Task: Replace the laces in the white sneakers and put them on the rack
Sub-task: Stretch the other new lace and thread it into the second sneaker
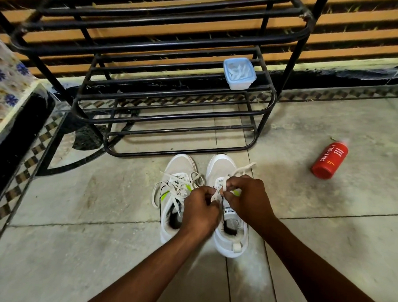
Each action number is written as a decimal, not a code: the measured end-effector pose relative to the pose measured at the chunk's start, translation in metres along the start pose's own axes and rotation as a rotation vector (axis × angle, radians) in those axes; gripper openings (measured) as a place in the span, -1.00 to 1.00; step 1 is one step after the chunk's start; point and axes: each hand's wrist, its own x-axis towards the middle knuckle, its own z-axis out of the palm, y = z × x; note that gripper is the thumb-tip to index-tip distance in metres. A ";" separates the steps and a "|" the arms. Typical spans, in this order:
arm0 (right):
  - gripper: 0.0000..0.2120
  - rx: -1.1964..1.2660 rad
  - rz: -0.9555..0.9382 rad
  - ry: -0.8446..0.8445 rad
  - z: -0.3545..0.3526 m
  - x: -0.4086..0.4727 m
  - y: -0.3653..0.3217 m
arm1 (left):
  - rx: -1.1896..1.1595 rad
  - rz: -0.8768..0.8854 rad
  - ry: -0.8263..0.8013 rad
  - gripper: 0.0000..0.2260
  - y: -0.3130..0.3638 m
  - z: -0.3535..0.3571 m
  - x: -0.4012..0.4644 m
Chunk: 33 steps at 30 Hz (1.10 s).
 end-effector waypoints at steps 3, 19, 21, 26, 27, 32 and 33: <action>-0.89 -0.096 -0.097 -0.028 0.000 0.000 0.002 | 0.008 0.000 -0.002 -0.88 0.000 0.001 0.000; -0.87 -0.134 -0.078 -0.043 0.000 0.001 -0.011 | 0.038 0.051 -0.018 -0.81 0.006 -0.005 -0.007; -0.94 -0.129 -0.045 -0.041 0.002 -0.002 -0.014 | 0.049 0.051 -0.033 -0.86 0.007 -0.005 -0.008; -0.83 -0.057 -0.032 -0.018 0.003 -0.006 -0.009 | 0.019 0.055 -0.109 -0.82 -0.001 -0.008 -0.005; -0.81 -0.065 -0.028 -0.012 0.002 -0.006 -0.008 | 0.013 0.050 -0.117 -0.81 -0.005 -0.008 -0.004; -0.81 -0.034 0.006 0.023 0.003 -0.005 -0.007 | 0.058 0.087 -0.104 -0.87 0.002 -0.008 -0.009; -0.84 0.002 0.011 0.030 0.004 -0.007 -0.007 | 0.071 0.098 -0.100 -0.88 0.004 -0.008 -0.010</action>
